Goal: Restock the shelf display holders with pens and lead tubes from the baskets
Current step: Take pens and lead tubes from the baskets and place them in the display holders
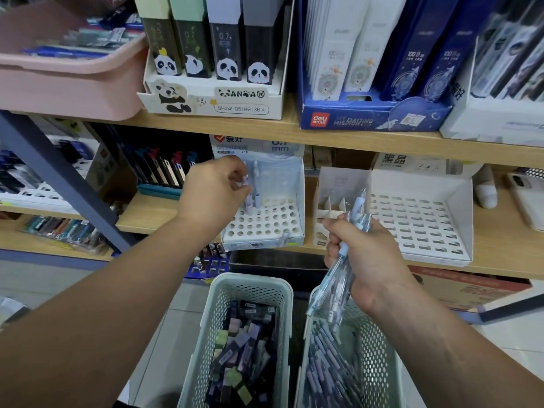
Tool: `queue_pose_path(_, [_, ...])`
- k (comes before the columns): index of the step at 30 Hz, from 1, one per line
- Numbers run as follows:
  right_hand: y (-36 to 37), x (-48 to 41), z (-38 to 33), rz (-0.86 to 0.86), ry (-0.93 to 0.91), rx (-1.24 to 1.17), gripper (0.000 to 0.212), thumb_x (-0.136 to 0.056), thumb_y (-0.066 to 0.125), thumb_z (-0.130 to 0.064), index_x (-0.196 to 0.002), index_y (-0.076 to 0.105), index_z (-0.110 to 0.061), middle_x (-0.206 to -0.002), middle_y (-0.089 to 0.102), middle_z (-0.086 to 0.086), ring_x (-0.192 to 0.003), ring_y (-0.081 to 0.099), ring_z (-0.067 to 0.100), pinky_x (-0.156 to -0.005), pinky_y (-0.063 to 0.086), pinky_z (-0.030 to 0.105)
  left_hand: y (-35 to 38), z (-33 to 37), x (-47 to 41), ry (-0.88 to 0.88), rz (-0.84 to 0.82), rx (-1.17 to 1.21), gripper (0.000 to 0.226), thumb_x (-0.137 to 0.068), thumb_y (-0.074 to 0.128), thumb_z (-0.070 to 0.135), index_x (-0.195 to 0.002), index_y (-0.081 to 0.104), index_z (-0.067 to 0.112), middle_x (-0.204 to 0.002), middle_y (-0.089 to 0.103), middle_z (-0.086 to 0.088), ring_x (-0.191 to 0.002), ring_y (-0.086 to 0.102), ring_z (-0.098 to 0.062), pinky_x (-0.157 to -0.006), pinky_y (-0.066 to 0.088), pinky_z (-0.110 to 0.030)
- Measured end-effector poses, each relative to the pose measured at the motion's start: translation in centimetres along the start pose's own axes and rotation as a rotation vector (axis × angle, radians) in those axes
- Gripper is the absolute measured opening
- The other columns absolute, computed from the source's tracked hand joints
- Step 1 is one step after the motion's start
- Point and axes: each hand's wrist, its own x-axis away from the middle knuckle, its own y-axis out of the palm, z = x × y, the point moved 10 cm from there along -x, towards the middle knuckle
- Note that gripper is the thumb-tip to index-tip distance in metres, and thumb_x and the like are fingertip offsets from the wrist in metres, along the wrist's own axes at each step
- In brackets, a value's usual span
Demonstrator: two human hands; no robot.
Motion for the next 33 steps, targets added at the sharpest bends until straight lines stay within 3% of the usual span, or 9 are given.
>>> queue_pose_path(7, [-0.6, 0.2, -0.3, 0.021, -0.001, 0.0, 0.021, -0.083, 0.077, -0.007, -0.074, 0.063, -0.02, -0.063, 0.055, 0.001, -0.05, 0.047, 0.014, -0.051, 0.041, 0.03, 0.6, 0.9, -0.1, 0.067, -0.046, -0.152, 0.033, -0.079, 0.081, 0.014, -0.112, 0.073, 0.01, -0.087, 0.072, -0.006, -0.077, 0.067, -0.027, -0.078, 0.058, -0.041])
queue_pose_path(10, [-0.8, 0.3, -0.6, 0.057, -0.004, -0.032, 0.018, -0.083, 0.082, -0.018, -0.079, 0.065, -0.021, -0.063, 0.054, 0.0, -0.051, 0.047, 0.013, -0.05, 0.042, 0.03, -0.4, 1.5, 0.0, 0.042, -0.013, -0.178, 0.038, -0.085, 0.076, 0.021, -0.121, 0.067, 0.016, -0.085, 0.069, -0.001, -0.078, 0.065, -0.023, -0.076, 0.055, -0.037])
queue_pose_path(12, [-1.1, 0.4, -1.0, 0.093, -0.018, -0.069, 0.017, -0.084, 0.081, -0.024, -0.087, 0.065, -0.019, -0.062, 0.052, -0.001, -0.052, 0.046, 0.013, -0.052, 0.043, 0.03, -0.4, 3.0, 0.7, 0.009, -0.047, -0.084, 0.028, -0.088, 0.072, 0.029, -0.114, 0.066, 0.021, -0.076, 0.067, 0.007, -0.069, 0.064, -0.014, -0.072, 0.055, -0.034])
queue_pose_path(14, [-1.6, 0.6, -1.4, 0.146, -0.046, -0.094, 0.02, -0.085, 0.081, -0.027, -0.09, 0.063, -0.018, -0.063, 0.053, -0.001, -0.055, 0.048, 0.014, -0.056, 0.045, 0.032, 2.0, 4.6, 2.6, -0.088, -0.279, 0.137, 0.017, -0.087, 0.069, 0.045, -0.095, 0.069, 0.03, -0.069, 0.067, 0.009, -0.062, 0.064, -0.005, -0.064, 0.055, -0.032])
queue_pose_path(16, [-2.0, 0.8, -1.8, 0.201, -0.076, -0.106, 0.022, -0.085, 0.081, -0.029, -0.091, 0.063, -0.017, -0.063, 0.055, -0.002, -0.056, 0.051, 0.014, -0.06, 0.048, 0.034, 5.6, 6.7, 6.0, -0.189, -0.598, 0.338, 0.028, -0.082, 0.067, 0.059, -0.083, 0.069, 0.031, -0.073, 0.07, 0.011, -0.059, 0.067, -0.003, -0.058, 0.052, -0.027])
queue_pose_path(19, [-2.2, 1.0, -2.1, 0.254, -0.098, -0.136, 0.023, -0.084, 0.082, -0.03, -0.089, 0.064, -0.017, -0.062, 0.056, -0.002, -0.055, 0.051, 0.015, -0.055, 0.048, 0.031, 8.2, 8.5, 9.7, -0.263, -0.814, 0.492, 0.018, -0.082, 0.08, 0.039, -0.083, 0.071, 0.024, -0.07, 0.072, 0.004, -0.059, 0.071, -0.012, -0.056, 0.053, -0.023])
queue_pose_path(26, [-3.5, 1.2, -1.8, 0.327, 0.002, -0.071, 0.045, -0.068, 0.091, -0.035, -0.097, 0.064, -0.015, -0.07, 0.061, -0.002, -0.063, 0.053, 0.017, -0.057, 0.05, 0.033, 7.5, 6.7, 10.0, -0.49, -0.702, 0.756, 0.014, -0.079, 0.08, -0.001, -0.087, 0.072, 0.007, -0.067, 0.072, -0.006, -0.059, 0.069, -0.018, -0.056, 0.058, -0.027])
queue_pose_path(30, [-3.6, 0.8, -1.6, 0.295, 0.042, -0.026, 0.04, -0.071, 0.092, -0.027, -0.096, 0.064, -0.013, -0.072, 0.059, 0.001, -0.052, 0.051, 0.013, -0.045, 0.046, 0.026, 6.3, 5.4, 9.5, -0.552, -0.616, 0.896, 0.017, -0.079, 0.077, -0.008, -0.077, 0.076, 0.009, -0.068, 0.071, -0.013, -0.06, 0.069, -0.02, -0.057, 0.057, -0.025])
queue_pose_path(33, [-2.4, 0.9, -0.7, 0.225, 0.062, -0.018, 0.036, -0.074, 0.089, -0.023, -0.101, 0.066, -0.014, -0.072, 0.061, 0.001, -0.048, 0.05, 0.009, -0.042, 0.044, 0.025, 5.1, 3.9, 8.7, -0.605, -0.416, 1.072, 0.017, -0.077, 0.078, -0.004, -0.076, 0.08, 0.013, -0.071, 0.071, -0.014, -0.061, 0.068, -0.019, -0.059, 0.057, -0.025])
